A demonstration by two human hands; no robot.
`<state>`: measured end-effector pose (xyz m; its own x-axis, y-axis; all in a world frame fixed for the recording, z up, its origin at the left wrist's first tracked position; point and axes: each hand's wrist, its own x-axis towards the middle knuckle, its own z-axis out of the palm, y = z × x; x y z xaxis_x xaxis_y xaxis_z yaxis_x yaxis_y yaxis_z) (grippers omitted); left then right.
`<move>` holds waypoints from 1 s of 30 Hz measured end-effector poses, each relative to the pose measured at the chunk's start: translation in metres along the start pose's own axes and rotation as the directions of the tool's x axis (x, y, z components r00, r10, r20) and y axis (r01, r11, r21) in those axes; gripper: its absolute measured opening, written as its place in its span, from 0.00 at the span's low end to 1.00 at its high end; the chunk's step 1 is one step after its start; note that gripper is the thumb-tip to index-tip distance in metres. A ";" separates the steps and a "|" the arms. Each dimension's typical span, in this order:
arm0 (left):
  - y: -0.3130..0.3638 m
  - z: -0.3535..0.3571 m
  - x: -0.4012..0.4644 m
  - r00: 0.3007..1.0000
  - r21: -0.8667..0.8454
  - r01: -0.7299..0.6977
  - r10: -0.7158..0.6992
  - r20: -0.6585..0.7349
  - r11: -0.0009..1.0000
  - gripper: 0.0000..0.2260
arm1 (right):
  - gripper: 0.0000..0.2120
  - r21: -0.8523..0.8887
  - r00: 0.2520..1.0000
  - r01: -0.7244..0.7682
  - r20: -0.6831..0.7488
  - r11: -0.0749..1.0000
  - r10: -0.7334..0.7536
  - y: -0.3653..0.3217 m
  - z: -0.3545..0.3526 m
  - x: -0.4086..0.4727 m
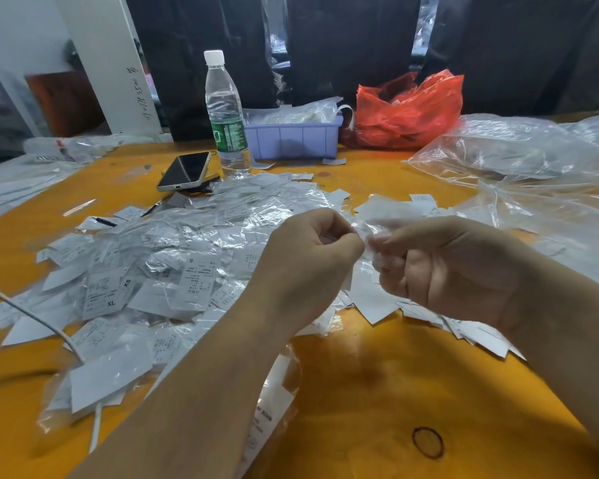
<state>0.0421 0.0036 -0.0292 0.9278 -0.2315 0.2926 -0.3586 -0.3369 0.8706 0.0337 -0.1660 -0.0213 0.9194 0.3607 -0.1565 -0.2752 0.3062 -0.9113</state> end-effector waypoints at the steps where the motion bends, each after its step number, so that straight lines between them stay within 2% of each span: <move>1: 0.000 0.000 0.000 1.000 -0.005 0.001 -0.001 0.003 1.000 0.06 | 0.14 -0.001 1.000 0.002 0.001 1.000 -0.002 0.001 0.000 0.000; 6: 0.000 -0.002 0.000 0.998 -0.049 0.043 -0.041 0.045 0.998 0.06 | 0.17 0.065 0.980 0.094 -0.182 0.993 -0.080 0.000 -0.002 0.005; 10: 0.001 -0.002 0.000 0.995 -0.103 0.092 -0.087 0.054 0.990 0.20 | 0.12 0.155 0.951 0.189 -0.277 0.970 -0.141 -0.003 -0.004 0.005; 12: 0.003 -0.003 0.000 0.992 -0.116 0.117 -0.111 0.053 0.986 0.17 | 0.12 0.162 0.950 0.206 -0.269 0.965 -0.158 -0.003 -0.003 0.005; 17: 0.003 -0.001 -0.001 0.988 -0.149 0.115 -0.098 0.117 0.982 0.01 | 0.05 0.104 0.955 0.196 -0.247 0.975 -0.165 -0.003 -0.002 0.003; 21: 0.002 0.000 -0.001 0.988 -0.109 0.116 -0.102 0.119 0.987 0.09 | 0.05 0.076 0.961 0.194 -0.217 0.978 -0.173 -0.002 -0.001 0.003; 25: 0.002 0.000 0.000 0.984 -0.110 0.119 -0.102 0.144 0.987 0.11 | 0.04 0.004 0.955 0.207 -0.219 0.978 -0.201 -0.002 0.000 0.003; 30: 0.002 0.000 0.000 0.979 -0.096 0.138 -0.121 0.165 0.986 0.12 | 0.13 -0.157 0.942 0.208 -0.236 0.966 -0.241 -0.002 0.002 0.003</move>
<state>0.0417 0.0031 -0.0277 0.9344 -0.3368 0.1161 -0.2159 -0.2763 0.9365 0.0365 -0.1632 -0.0193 0.9981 0.0584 -0.0176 -0.0308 0.2326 -0.9721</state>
